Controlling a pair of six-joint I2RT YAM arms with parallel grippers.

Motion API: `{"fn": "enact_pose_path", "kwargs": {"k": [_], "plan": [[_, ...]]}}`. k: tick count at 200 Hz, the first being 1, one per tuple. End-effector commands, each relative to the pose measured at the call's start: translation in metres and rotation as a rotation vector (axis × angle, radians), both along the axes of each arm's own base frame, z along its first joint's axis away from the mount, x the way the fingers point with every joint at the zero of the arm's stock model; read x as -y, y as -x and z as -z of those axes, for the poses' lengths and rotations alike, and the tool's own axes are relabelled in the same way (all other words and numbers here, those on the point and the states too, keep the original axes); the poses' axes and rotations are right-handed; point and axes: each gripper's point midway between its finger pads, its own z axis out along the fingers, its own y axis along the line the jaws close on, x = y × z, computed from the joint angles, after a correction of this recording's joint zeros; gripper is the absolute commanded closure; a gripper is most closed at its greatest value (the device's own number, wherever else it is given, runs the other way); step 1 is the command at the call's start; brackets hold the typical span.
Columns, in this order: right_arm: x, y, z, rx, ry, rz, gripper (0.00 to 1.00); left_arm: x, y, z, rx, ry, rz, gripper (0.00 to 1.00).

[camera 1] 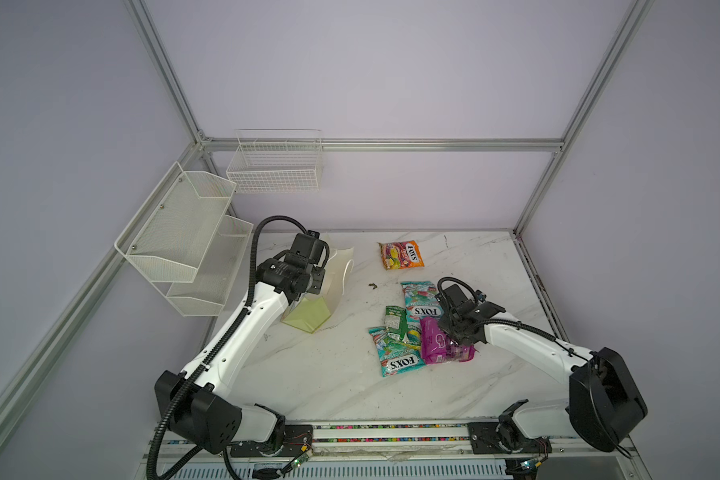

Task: Place the snacks into the paper bag
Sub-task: 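Lift the purple bag with the right gripper over the green bag's opening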

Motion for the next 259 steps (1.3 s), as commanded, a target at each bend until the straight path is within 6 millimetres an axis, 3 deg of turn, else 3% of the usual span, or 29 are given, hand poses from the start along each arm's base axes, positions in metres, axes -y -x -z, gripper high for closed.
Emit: {"fn": "enact_pose_path", "kwargs": {"k": [1, 26, 62, 79, 113, 140, 156, 186, 222, 236, 259], "plan": [[0.003, -0.003, -0.042, 0.125, -0.012, -0.038, 1.0, 0.005, 0.002, -0.002, 0.013, 0.021, 0.022, 1.0], [-0.005, -0.006, -0.112, 0.329, -0.069, -0.167, 1.0, 0.014, 0.004, 0.002, -0.007, 0.065, 0.052, 1.0], [-0.029, 0.006, -0.247, 0.748, -0.237, -0.398, 1.0, 0.018, 0.008, 0.006, -0.016, 0.11, 0.048, 1.0], [-0.051, 0.015, -0.304, 0.899, -0.323, -0.535, 1.0, 0.021, 0.011, 0.007, -0.02, 0.131, 0.048, 1.0], [-0.103, 0.024, -0.388, 1.113, -0.511, -0.797, 1.0, 0.031, 0.016, 0.008, -0.028, 0.173, 0.063, 1.0], [-0.126, 0.038, -0.455, 1.312, -0.67, -0.934, 1.0, 0.04, 0.021, 0.006, -0.024, 0.186, 0.086, 1.0], [-0.137, 0.042, -0.485, 1.381, -0.736, -0.997, 1.0, 0.044, 0.024, 0.004, -0.018, 0.208, 0.079, 1.0], [-0.164, 0.049, -0.51, 1.438, -0.888, -1.093, 1.0, 0.052, 0.026, 0.003, -0.02, 0.242, 0.082, 1.0], [-0.211, 0.073, -0.504, 1.426, -1.023, -1.221, 1.0, 0.063, 0.025, 0.006, -0.037, 0.264, 0.097, 0.99], [-0.232, 0.066, -0.484, 1.387, -0.98, -1.248, 1.0, 0.068, 0.025, 0.007, -0.044, 0.277, 0.108, 0.99], [-0.24, 0.047, -0.454, 1.385, -0.833, -1.214, 1.0, 0.079, 0.027, 0.002, -0.053, 0.325, 0.145, 0.98]]}}
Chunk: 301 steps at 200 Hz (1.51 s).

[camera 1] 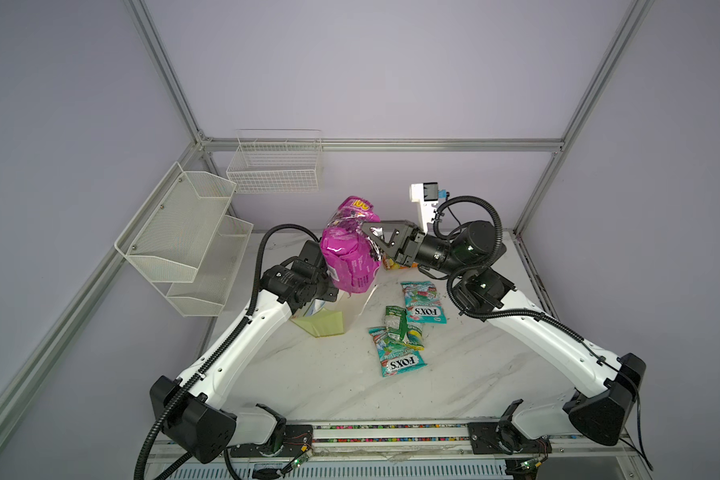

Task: Place the snacks into the paper bag
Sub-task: 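Lift the purple bag with the right gripper over the green bag's opening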

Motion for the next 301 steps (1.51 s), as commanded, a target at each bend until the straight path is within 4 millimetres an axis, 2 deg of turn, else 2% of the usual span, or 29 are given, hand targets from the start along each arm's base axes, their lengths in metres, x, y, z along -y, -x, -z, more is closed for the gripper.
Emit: {"fn": "enact_pose_path", "kwargs": {"k": [1, 21, 50, 53, 71, 106, 137, 180, 218, 255, 259, 281, 301], "plan": [[0.016, 0.004, -0.023, 0.169, -0.067, 0.091, 1.0, 0.016, 0.003, -0.004, -0.006, 0.075, 0.038, 0.98], [0.013, -0.01, -0.001, 0.191, -0.011, 0.168, 1.0, 0.026, 0.006, -0.007, -0.019, 0.116, 0.088, 0.96], [0.017, -0.021, 0.013, 0.268, 0.028, 0.271, 1.0, 0.036, 0.012, -0.008, -0.036, 0.153, 0.146, 0.95], [0.024, -0.015, 0.005, 0.294, 0.014, 0.286, 1.0, 0.037, 0.013, -0.008, -0.039, 0.157, 0.154, 0.95], [0.033, -0.015, 0.007, 0.358, 0.025, 0.35, 1.0, 0.048, 0.019, -0.013, -0.05, 0.197, 0.215, 0.93], [0.058, -0.003, -0.011, 0.45, 0.005, 0.446, 1.0, 0.051, 0.023, -0.017, -0.071, 0.196, 0.253, 0.92], [0.073, 0.005, -0.005, 0.537, -0.006, 0.517, 1.0, 0.062, 0.025, -0.02, -0.087, 0.232, 0.302, 0.92], [0.064, 0.011, 0.016, 0.604, -0.006, 0.475, 1.0, 0.08, 0.029, -0.026, -0.123, 0.311, 0.362, 0.9], [0.055, 0.01, 0.035, 0.641, 0.02, 0.457, 1.0, 0.088, 0.031, -0.041, -0.118, 0.36, 0.393, 0.88], [0.055, 0.012, 0.034, 0.687, 0.041, 0.489, 1.0, 0.088, 0.034, -0.056, -0.098, 0.366, 0.408, 0.85], [0.055, 0.013, 0.034, 0.695, 0.045, 0.491, 1.0, 0.09, 0.028, -0.046, -0.13, 0.355, 0.402, 0.85], [0.052, 0.016, 0.046, 0.746, 0.092, 0.496, 1.0, 0.09, 0.027, -0.04, -0.156, 0.354, 0.405, 0.85], [0.044, 0.017, 0.066, 0.777, 0.149, 0.489, 1.0, 0.095, 0.029, -0.034, -0.19, 0.386, 0.421, 0.84]]}}
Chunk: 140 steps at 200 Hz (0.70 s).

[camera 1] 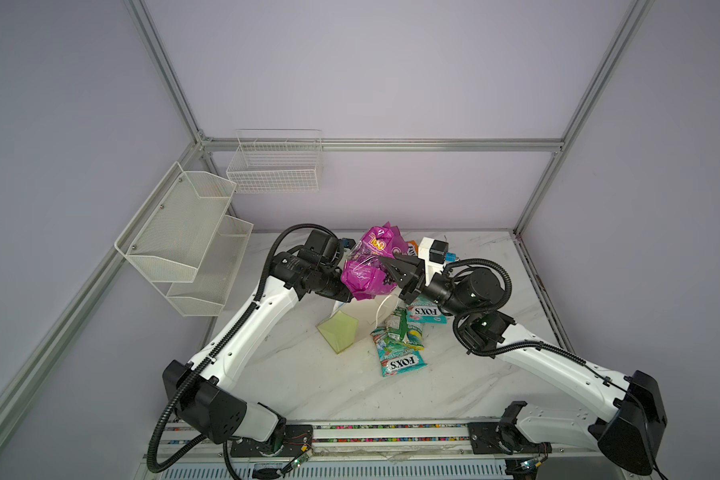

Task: Place the snacks into the paper bag
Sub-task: 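Lift the purple bag with the right gripper over the green bag's opening, then lower the purple bag into the green bag and open the right gripper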

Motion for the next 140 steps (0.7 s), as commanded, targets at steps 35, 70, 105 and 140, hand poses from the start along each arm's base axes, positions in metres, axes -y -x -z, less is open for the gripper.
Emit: {"fn": "enact_pose_path", "kwargs": {"k": [35, 70, 105, 140], "plan": [[0.004, 0.021, 0.006, 0.194, 0.032, 0.055, 1.0, 0.016, 0.001, -0.022, 0.001, 0.111, 0.071, 0.84], [0.011, 0.024, 0.021, 0.225, 0.048, 0.088, 1.0, 0.015, 0.003, -0.028, -0.012, 0.166, 0.081, 0.84], [0.007, 0.025, 0.028, 0.252, 0.086, 0.113, 1.0, 0.012, 0.004, -0.031, -0.017, 0.203, 0.082, 0.85], [-0.001, 0.022, 0.03, 0.296, 0.142, 0.161, 1.0, 0.012, 0.005, -0.03, -0.02, 0.207, 0.089, 0.85]]}}
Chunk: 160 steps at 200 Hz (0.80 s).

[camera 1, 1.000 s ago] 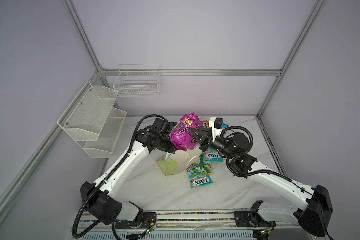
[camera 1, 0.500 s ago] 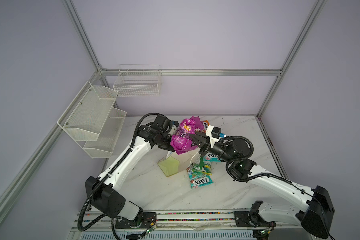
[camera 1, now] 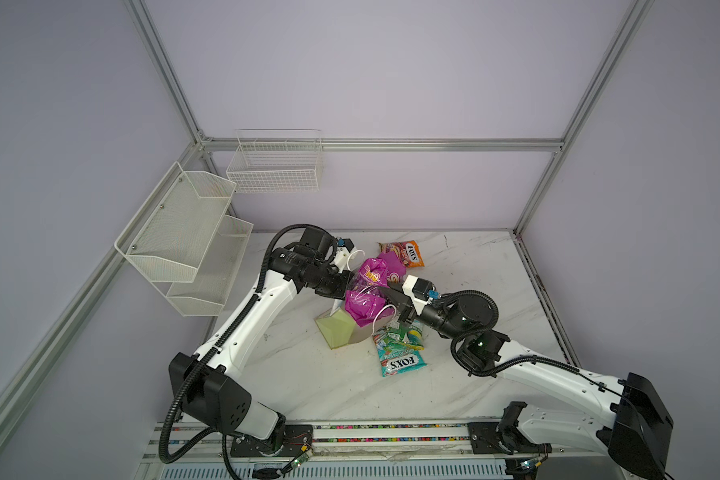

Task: Place the snacks into the paper bag
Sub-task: 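Lower the purple bag into the green bag and open the right gripper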

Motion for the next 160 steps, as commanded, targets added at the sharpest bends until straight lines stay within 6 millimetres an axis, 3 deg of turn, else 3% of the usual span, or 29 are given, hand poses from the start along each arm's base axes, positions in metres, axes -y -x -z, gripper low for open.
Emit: {"fn": "enact_pose_path", "kwargs": {"k": [1, 51, 94, 160], "plan": [[0.003, 0.006, -0.04, 0.166, -0.044, 0.055, 1.0, 0.012, 0.007, -0.031, 0.075, 0.095, 0.063, 0.85], [-0.018, 0.01, -0.021, 0.257, 0.09, 0.138, 1.0, 0.008, 0.007, -0.03, 0.074, 0.099, 0.07, 0.84], [-0.012, 0.013, -0.019, 0.316, 0.142, 0.207, 1.0, 0.001, 0.007, -0.033, 0.078, 0.118, 0.056, 0.85], [-0.012, 0.015, 0.002, 0.351, 0.23, 0.209, 1.0, -0.007, 0.001, -0.037, 0.077, 0.137, 0.031, 0.85]]}}
